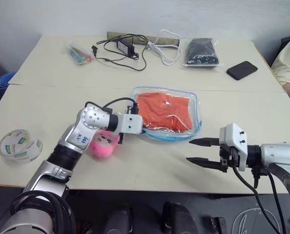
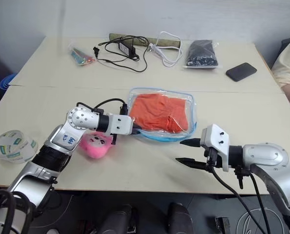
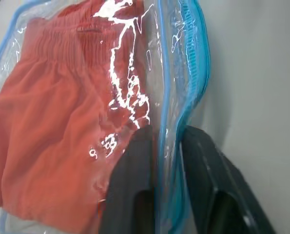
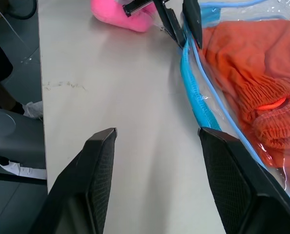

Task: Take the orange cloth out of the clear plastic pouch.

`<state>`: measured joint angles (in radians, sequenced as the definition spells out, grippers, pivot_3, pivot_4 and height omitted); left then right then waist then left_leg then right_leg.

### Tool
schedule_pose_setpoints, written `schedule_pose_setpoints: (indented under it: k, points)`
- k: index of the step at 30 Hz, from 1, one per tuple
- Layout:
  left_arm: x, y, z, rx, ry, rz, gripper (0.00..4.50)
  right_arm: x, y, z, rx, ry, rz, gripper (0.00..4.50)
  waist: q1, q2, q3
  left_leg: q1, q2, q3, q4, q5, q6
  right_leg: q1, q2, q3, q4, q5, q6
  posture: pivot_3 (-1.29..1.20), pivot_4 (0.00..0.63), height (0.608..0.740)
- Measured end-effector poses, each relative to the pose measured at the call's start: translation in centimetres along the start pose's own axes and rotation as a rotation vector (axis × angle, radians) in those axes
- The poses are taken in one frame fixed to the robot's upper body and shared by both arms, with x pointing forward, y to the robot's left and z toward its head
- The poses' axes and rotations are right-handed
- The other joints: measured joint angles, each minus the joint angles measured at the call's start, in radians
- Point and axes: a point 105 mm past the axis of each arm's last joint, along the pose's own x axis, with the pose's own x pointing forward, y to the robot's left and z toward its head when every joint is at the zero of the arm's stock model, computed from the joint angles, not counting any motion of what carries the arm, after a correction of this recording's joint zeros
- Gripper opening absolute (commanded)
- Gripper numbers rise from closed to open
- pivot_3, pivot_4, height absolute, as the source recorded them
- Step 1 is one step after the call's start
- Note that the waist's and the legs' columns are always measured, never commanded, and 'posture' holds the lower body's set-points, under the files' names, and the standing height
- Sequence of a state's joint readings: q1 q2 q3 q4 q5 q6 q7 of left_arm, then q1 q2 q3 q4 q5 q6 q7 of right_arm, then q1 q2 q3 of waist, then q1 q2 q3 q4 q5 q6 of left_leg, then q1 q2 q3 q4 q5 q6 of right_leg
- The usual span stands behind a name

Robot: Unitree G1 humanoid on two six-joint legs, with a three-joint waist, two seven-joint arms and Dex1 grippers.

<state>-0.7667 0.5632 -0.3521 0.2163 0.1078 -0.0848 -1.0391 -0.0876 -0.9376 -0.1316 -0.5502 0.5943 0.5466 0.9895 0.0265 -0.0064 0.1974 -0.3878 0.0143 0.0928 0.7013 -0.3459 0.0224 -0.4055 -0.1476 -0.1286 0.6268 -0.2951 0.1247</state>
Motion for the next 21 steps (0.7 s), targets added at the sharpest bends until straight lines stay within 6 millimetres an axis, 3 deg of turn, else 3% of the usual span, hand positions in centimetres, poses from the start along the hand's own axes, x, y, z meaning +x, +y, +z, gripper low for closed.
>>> schedule_pose_setpoints:
  k: [4, 7, 11, 14, 18, 21]
  points:
    - [-0.4, -0.3, 0.3, -0.028, -0.023, -0.011, 0.03, 0.2, 0.0, -0.1, -0.005, 0.001, -0.006, 2.83, -0.001, 0.000, 0.000, 0.000, 0.000, 0.000, 0.000, 0.000, 0.000, 0.000, 0.000, 0.000, 0.000, 0.000, 0.000, 0.00, 0.150, 0.740]
    - [-0.3, -0.7, 0.4, -0.081, -0.030, 0.011, 0.00, 0.4, -0.2, 0.1, -0.013, -0.015, -0.022, 2.26, -0.001, 0.000, 0.000, 0.000, 0.000, -0.001, 0.000, 0.000, 0.000, 0.000, 0.000, 0.000, 0.000, 0.000, 0.000, 0.00, 0.150, 0.740]
    - [-0.1, 0.3, 1.6, -0.275, -0.120, 0.133, 0.00, 1.4, -0.7, 0.6, -0.056, -0.049, -0.066, 0.94, 0.001, 0.000, 0.000, 0.000, 0.000, -0.002, 0.001, 0.000, 0.000, 0.000, 0.000, 0.000, 0.001, 0.000, 0.000, 0.00, 0.150, 0.740]
    - [-0.5, 0.6, 2.4, -0.326, -0.149, 0.189, 0.00, 2.3, -0.6, 0.3, -0.075, -0.048, -0.075, 0.05, -0.001, 0.000, 0.000, 0.000, 0.000, -0.003, 0.001, 0.000, 0.000, 0.000, 0.000, 0.000, 0.001, 0.000, 0.000, 0.00, 0.150, 0.740]
    - [-0.5, -0.1, 3.0, -0.351, -0.154, 0.204, 0.00, 3.6, -0.2, -0.3, -0.109, -0.029, -0.066, 0.05, -0.002, 0.000, 0.000, 0.000, 0.000, -0.002, 0.001, 0.000, 0.000, 0.000, 0.000, 0.001, 0.001, 0.000, 0.000, 0.00, 0.150, 0.740]
    - [-0.5, -0.2, 3.6, -0.354, -0.161, 0.218, 0.00, 4.7, -1.6, -0.5, -0.184, -0.009, -0.143, 0.05, -0.003, 0.000, 0.000, 0.001, 0.000, -0.002, 0.001, 0.000, 0.000, 0.000, 0.000, 0.001, 0.001, 0.000, 0.000, 0.00, 0.150, 0.740]
